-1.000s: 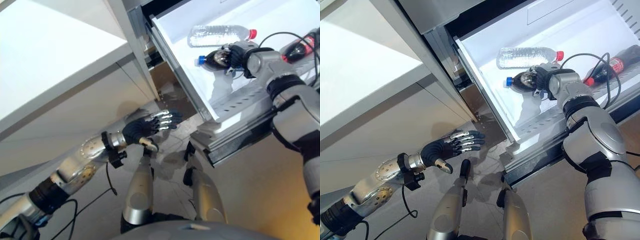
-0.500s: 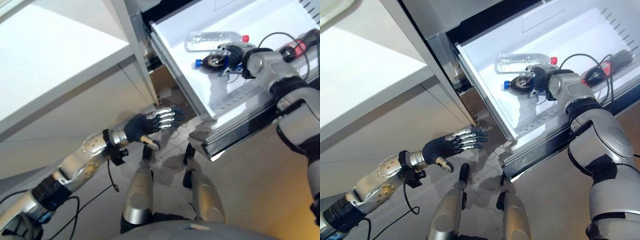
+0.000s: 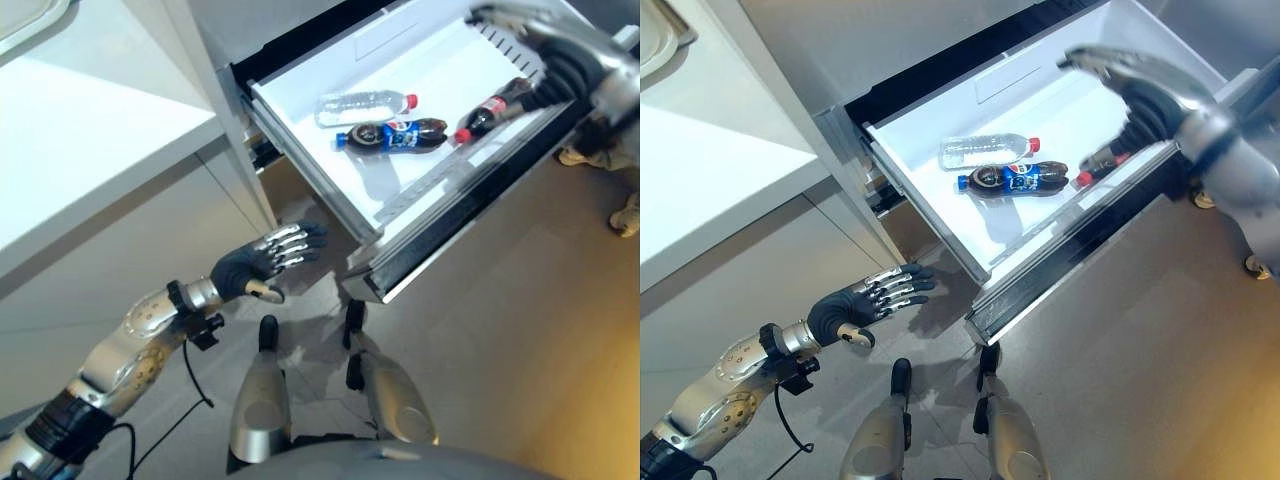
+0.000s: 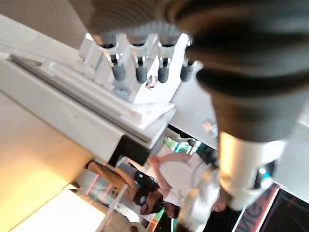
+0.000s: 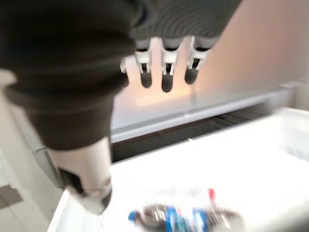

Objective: Take the drinks into the refrigerator

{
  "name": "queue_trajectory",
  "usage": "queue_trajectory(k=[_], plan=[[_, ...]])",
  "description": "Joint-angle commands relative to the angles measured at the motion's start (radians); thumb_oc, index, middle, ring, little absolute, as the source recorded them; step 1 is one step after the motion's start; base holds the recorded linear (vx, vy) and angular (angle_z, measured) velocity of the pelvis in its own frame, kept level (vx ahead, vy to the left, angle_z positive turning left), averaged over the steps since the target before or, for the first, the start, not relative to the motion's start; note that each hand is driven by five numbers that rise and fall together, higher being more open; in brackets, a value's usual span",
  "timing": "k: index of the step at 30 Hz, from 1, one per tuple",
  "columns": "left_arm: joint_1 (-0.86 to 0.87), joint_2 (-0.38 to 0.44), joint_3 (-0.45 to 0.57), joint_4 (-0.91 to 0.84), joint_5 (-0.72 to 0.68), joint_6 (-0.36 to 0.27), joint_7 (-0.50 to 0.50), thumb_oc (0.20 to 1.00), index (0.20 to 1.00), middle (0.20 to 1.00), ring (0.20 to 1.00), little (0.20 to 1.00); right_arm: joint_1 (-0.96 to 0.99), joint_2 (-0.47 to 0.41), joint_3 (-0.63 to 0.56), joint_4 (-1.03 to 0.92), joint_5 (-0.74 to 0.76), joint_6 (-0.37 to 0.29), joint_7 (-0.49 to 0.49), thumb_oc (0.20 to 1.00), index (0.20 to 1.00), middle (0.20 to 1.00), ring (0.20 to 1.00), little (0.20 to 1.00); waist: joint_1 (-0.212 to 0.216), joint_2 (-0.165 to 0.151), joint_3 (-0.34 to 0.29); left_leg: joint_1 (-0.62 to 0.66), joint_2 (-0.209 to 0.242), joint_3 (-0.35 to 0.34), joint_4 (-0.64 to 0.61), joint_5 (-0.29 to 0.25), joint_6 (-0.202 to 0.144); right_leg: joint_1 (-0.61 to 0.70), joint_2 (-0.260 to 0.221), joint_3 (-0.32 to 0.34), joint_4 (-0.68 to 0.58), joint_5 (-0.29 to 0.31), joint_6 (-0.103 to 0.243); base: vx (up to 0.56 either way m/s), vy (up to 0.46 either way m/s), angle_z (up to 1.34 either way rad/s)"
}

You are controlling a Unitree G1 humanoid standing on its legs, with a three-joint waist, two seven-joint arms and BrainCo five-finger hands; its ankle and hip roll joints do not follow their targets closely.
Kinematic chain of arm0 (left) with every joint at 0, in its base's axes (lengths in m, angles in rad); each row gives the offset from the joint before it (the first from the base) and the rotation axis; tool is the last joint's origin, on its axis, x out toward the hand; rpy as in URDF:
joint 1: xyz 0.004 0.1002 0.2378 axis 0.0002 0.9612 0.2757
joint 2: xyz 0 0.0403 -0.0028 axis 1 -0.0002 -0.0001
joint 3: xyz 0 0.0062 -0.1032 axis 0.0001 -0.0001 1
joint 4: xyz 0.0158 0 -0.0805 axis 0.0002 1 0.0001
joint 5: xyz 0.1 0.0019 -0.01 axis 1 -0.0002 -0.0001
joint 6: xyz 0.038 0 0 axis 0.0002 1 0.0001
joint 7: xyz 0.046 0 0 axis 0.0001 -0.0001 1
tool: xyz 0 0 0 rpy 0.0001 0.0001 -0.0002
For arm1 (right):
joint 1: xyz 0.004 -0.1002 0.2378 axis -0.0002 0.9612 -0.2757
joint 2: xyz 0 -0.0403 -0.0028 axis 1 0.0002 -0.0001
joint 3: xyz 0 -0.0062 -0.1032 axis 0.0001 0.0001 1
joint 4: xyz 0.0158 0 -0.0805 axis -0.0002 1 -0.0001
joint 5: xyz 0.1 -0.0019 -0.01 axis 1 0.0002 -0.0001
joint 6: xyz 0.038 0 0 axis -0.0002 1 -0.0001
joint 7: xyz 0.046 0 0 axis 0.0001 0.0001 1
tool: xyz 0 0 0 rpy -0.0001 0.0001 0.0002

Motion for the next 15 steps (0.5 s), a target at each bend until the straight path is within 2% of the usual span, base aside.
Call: queue_trajectory(k=[1,3,6,7,11,12,15], plan=[[0.051,-0.001,0.035,-0.056,0.027,-0.050,-0.039,1.000,1.000,1.000,1.000,1.000,0.053,0.029,-0.105,-0.032,0.016,-0.058,-0.007,1.000,1.000,1.000,1.000,1.000,-0.002,0.003,-0.077,0.006,-0.019,-0.012,-0.034,-0.044,0.079,0.020,-0.015,0.011,0.139,-0.143,0.099,0.07,0.030,-0.15],[0.082,-0.022,0.066,-0.056,0.046,-0.060,-0.048,1.000,1.000,1.000,1.000,1.000,0.240,0.124,-0.214,-0.058,-0.009,-0.077,-0.001,1.000,1.000,1.000,1.000,1.000,-0.018,0.002,-0.098,0.016,-0.024,0.002,-0.028,-0.057,0.083,0.034,-0.013,0.031,0.123,-0.137,0.103,0.09,0.036,-0.17],[0.103,-0.041,0.071,-0.056,0.057,-0.075,-0.048,1.000,1.000,1.000,1.000,1.000,0.356,0.214,-0.259,-0.067,-0.021,-0.103,-0.013,1.000,1.000,1.000,1.000,1.000,-0.022,0.002,-0.112,0.030,-0.025,0.012,-0.027,-0.066,0.087,0.044,-0.012,0.045,0.116,-0.134,0.107,0.06,0.029,-0.22],[0.119,-0.053,0.084,-0.054,0.063,-0.086,-0.049,1.000,1.000,1.000,1.000,1.000,0.436,0.293,-0.265,-0.054,-0.020,-0.109,-0.004,1.000,1.000,1.000,1.000,1.000,-0.033,0.005,-0.123,0.044,-0.026,0.023,-0.029,-0.070,0.089,0.053,-0.011,0.057,0.115,-0.134,0.109,0.08,0.039,-0.22],[0.144,-0.061,0.103,-0.050,0.067,-0.098,-0.059,1.000,1.000,1.000,1.000,1.000,0.529,0.359,-0.247,0.012,-0.061,-0.119,-0.007,1.000,1.000,1.000,1.000,1.000,-0.037,0.009,-0.143,0.073,-0.027,0.039,-0.040,-0.077,0.089,0.071,-0.012,0.071,0.106,-0.135,0.113,0.08,0.033,-0.14],[0.157,-0.059,0.112,-0.053,0.074,-0.111,-0.056,1.000,1.000,1.000,1.000,1.000,0.557,0.387,-0.210,0.081,-0.086,-0.122,-0.021,1.000,1.000,1.000,1.000,1.000,-0.041,0.014,-0.152,0.088,-0.027,0.049,-0.045,-0.080,0.090,0.076,-0.012,0.080,0.103,-0.134,0.115,0.07,0.024,-0.12],[0.166,-0.052,0.124,-0.060,0.073,-0.118,-0.054,1.000,1.000,1.000,1.000,1.000,0.570,0.400,-0.166,0.141,-0.106,-0.124,-0.018,1.000,1.000,1.000,1.000,1.000,-0.044,0.017,-0.158,0.102,-0.027,0.058,-0.050,-0.081,0.089,0.080,-0.009,0.090,0.101,-0.134,0.115,0.03,0.024,-0.19]])
